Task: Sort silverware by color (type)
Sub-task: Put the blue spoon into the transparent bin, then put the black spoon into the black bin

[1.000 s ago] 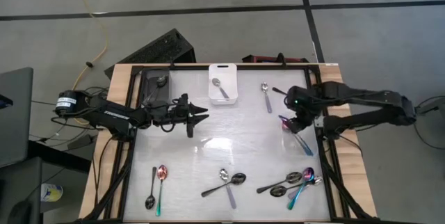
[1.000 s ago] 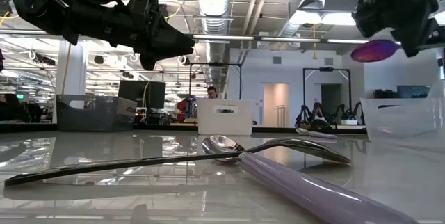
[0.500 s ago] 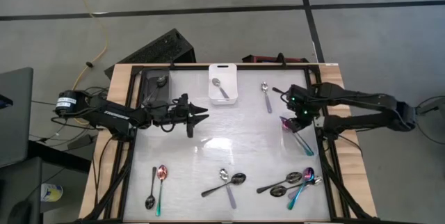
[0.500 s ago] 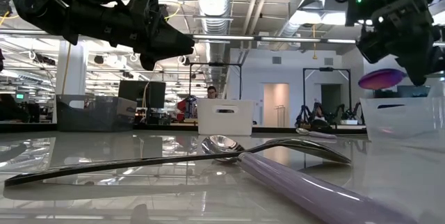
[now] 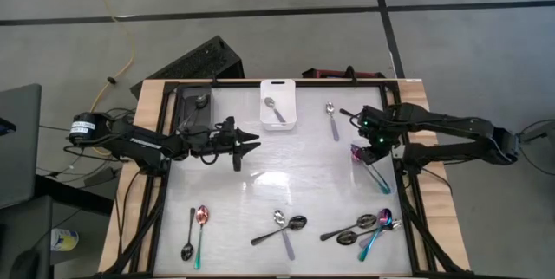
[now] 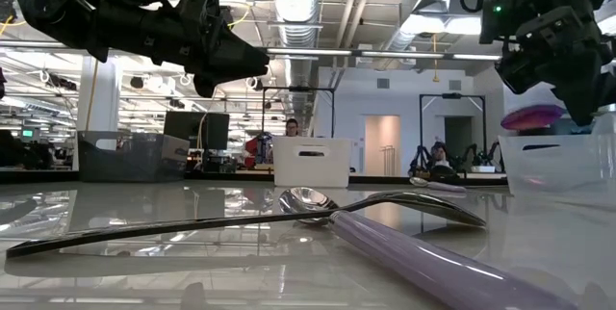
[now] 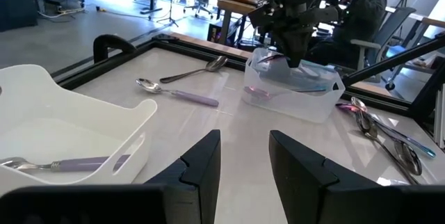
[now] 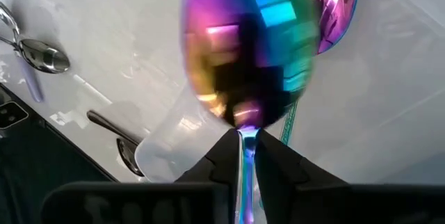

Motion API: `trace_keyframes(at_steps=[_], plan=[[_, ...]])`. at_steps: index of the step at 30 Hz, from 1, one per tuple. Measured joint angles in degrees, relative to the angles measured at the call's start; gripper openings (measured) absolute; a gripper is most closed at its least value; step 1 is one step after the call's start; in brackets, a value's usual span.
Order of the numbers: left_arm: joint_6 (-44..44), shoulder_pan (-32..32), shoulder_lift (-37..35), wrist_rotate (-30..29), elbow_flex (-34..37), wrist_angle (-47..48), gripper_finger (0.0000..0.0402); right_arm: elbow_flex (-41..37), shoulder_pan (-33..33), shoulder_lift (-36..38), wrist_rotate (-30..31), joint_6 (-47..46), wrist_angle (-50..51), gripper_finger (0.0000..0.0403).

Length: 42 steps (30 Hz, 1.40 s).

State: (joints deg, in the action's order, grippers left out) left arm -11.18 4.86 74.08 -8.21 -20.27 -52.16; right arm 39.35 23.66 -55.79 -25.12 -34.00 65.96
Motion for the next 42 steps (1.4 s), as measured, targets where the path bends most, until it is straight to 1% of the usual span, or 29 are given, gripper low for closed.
trace_keyframes(at_steps=[6,10,14,18,24,26,30,33,35,38,40,42], plan=[[0.00,0.00,0.00,-0.09,0.00,0.00,0.0108,0.00,0.02,0.00,0.35,0.02,0.52,0.0117],[0.00,0.02,0.00,-0.17,0.00,0.00,0.0108,0.94,0.02,-0.02,-0.08,0.48,3.63,0.0155],[0.00,0.00,0.00,-0.18,0.00,0.00,0.0108,2.59,-0.67,0.02,-0.11,0.28,5.39,0.0180],[0.00,0.01,0.00,-0.20,0.00,0.00,0.0108,3.29,-2.03,0.02,-0.55,-0.03,4.76,0.0186],[0.01,0.01,0.00,0.00,0.00,0.84,0.0108,5.66,-5.80,0.02,-0.72,-2.56,0.57,0.0177],[0.01,0.18,-0.02,0.13,0.00,1.99,0.0108,6.61,-8.02,0.02,-0.68,-3.20,-2.85,0.0175],[-1.52,2.18,-1.98,0.28,-0.02,7.26,0.0108,7.21,-12.85,0.02,-0.44,-3.50,-12.01,0.0171],[-4.90,4.36,-4.59,0.93,-0.02,12.69,0.0108,7.21,-16.22,-0.02,2.18,-3.51,-18.42,0.0171],[-7.13,5.78,-6.25,5.05,-0.02,16.29,0.0108,7.21,-18.45,-0.46,5.24,-3.52,-22.46,0.0171],[-8.58,6.32,-7.79,15.71,-0.02,20.22,0.0108,7.21,-21.68,-1.38,9.63,-3.13,-27.81,0.0171],[-9.65,5.76,-8.11,22.04,-0.02,22.29,0.0108,7.21,-23.76,-2.38,11.69,-1.64,-32.04,0.0171],[-10.91,4.23,-8.11,26.67,-0.02,23.69,0.0108,7.21,-25.57,-3.59,13.62,0.79,-35.60,0.0171]])
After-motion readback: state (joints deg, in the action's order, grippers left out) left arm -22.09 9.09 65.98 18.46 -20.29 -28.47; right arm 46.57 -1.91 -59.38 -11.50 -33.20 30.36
